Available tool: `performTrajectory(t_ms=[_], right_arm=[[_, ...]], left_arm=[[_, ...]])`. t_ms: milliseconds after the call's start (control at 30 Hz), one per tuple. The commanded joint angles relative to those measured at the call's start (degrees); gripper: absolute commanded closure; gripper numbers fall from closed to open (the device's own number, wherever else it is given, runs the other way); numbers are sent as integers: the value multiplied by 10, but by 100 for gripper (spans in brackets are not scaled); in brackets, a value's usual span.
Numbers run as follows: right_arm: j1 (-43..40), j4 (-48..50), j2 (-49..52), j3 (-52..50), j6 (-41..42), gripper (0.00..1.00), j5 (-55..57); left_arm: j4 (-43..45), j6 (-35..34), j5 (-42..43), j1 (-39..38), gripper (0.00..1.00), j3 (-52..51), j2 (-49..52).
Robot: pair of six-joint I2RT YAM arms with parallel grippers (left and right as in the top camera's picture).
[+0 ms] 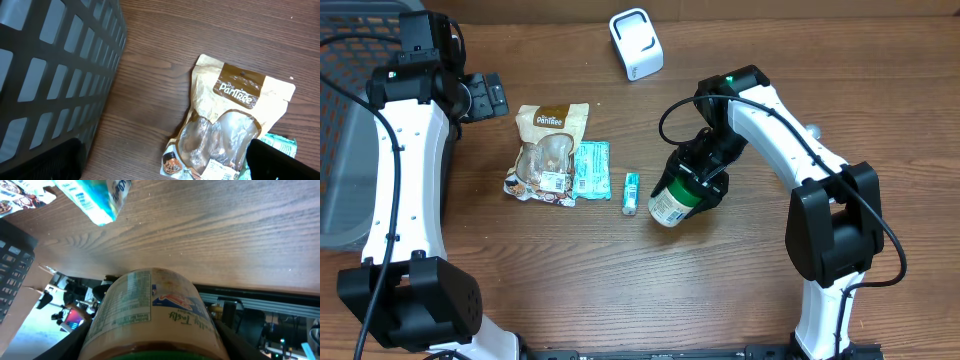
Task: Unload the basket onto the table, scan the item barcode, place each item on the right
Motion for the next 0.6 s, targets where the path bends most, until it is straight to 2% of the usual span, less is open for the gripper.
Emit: performTrajectory(t_ms=[0, 367, 567], right_arm=[[2, -7, -4, 14, -5, 64, -27], [2, -16, -4, 14, -5, 65, -28], [2, -36, -4, 14, -5, 65, -68]], left_arm=[[0, 2, -8, 5, 0, 9, -1], [0, 2, -8, 5, 0, 9, -1], [0, 2, -8, 5, 0, 9, -1]])
